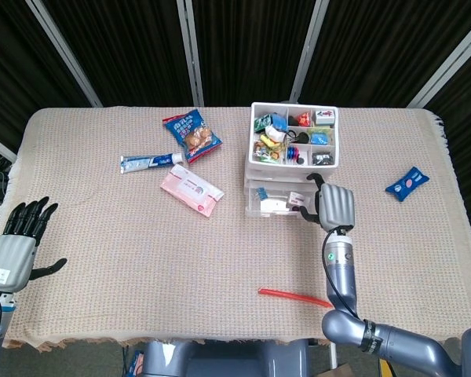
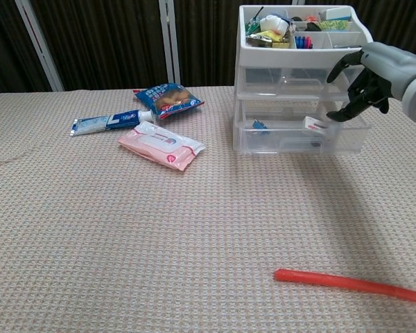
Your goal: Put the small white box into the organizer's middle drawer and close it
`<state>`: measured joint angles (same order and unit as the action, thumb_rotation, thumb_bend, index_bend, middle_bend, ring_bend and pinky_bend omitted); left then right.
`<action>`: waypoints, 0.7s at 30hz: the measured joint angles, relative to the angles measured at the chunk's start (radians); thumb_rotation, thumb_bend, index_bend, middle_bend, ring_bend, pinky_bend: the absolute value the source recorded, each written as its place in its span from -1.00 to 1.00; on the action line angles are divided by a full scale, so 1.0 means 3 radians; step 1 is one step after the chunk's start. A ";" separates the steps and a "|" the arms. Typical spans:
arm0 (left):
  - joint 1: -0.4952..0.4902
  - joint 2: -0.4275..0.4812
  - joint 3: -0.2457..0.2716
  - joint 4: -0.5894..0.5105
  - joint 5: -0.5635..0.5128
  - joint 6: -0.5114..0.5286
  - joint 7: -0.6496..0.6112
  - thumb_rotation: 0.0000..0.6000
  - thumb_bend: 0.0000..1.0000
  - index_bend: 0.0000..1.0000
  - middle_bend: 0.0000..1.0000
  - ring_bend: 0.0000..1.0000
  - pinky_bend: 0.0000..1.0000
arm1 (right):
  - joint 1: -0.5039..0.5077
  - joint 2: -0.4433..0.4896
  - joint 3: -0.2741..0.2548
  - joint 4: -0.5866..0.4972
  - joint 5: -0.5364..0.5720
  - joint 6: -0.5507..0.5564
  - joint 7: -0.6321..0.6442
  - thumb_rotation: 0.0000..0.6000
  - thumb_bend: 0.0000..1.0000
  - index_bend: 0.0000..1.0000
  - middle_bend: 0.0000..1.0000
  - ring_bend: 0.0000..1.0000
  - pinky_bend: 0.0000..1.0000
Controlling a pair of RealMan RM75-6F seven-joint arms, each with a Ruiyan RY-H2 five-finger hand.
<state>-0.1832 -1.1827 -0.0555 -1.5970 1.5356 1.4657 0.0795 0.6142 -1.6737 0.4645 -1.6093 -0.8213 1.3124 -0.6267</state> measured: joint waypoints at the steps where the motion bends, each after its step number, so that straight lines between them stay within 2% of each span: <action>1: 0.0000 -0.0001 0.0001 -0.0001 0.0000 -0.0002 0.0002 1.00 -0.97 -0.95 -1.00 -1.00 -1.00 | -0.0004 0.0009 -0.0016 -0.0008 -0.0024 0.0013 0.0007 1.00 -0.70 -0.44 0.61 0.61 0.45; 5: -0.0002 -0.0004 0.0004 -0.0007 0.0003 -0.0005 0.0012 1.00 -0.97 -0.95 -1.00 -1.00 -1.00 | -0.0055 0.0095 -0.0098 -0.0091 -0.0150 0.0071 0.0081 1.00 -0.69 -0.42 0.45 0.47 0.32; 7: 0.0001 -0.0005 0.0002 -0.0006 0.0001 0.0000 0.0013 1.00 -0.97 -0.95 -1.00 -1.00 -1.00 | -0.0087 0.0136 -0.0140 -0.0136 -0.0222 0.0088 0.0134 1.00 -0.69 -0.36 0.30 0.30 0.21; 13: 0.0002 -0.0006 0.0004 -0.0014 -0.0010 -0.0009 0.0006 1.00 -0.97 -0.95 -1.00 -1.00 -1.00 | -0.0224 0.0312 -0.0379 -0.0234 -0.0693 0.0162 0.0352 1.00 -0.70 -0.26 0.02 0.01 0.08; 16: 0.0002 -0.0012 0.0003 -0.0012 -0.0004 -0.0002 0.0011 1.00 -0.97 -0.94 -1.00 -1.00 -1.00 | -0.0313 0.0409 -0.0556 -0.0220 -0.1101 0.0244 0.0559 1.00 -0.69 -0.24 -0.11 -0.17 0.03; 20: 0.0004 -0.0028 0.0000 0.0007 0.0022 0.0028 0.0020 1.00 -0.97 -0.93 -1.00 -1.00 -1.00 | -0.0449 0.0548 -0.0897 -0.0027 -0.1828 0.0417 0.0815 1.00 -0.69 -0.21 -0.20 -0.35 0.03; 21: 0.0005 -0.0032 0.0001 0.0013 0.0029 0.0033 0.0022 1.00 -0.97 -0.93 -1.00 -1.00 -1.00 | -0.0479 0.0577 -0.0982 0.0047 -0.1985 0.0459 0.0841 1.00 -0.69 -0.22 -0.29 -0.43 0.02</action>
<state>-0.1817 -1.1924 -0.0552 -1.5932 1.5445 1.4755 0.0860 0.4705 -1.5008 0.1700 -1.5951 -1.4168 1.4501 -0.3744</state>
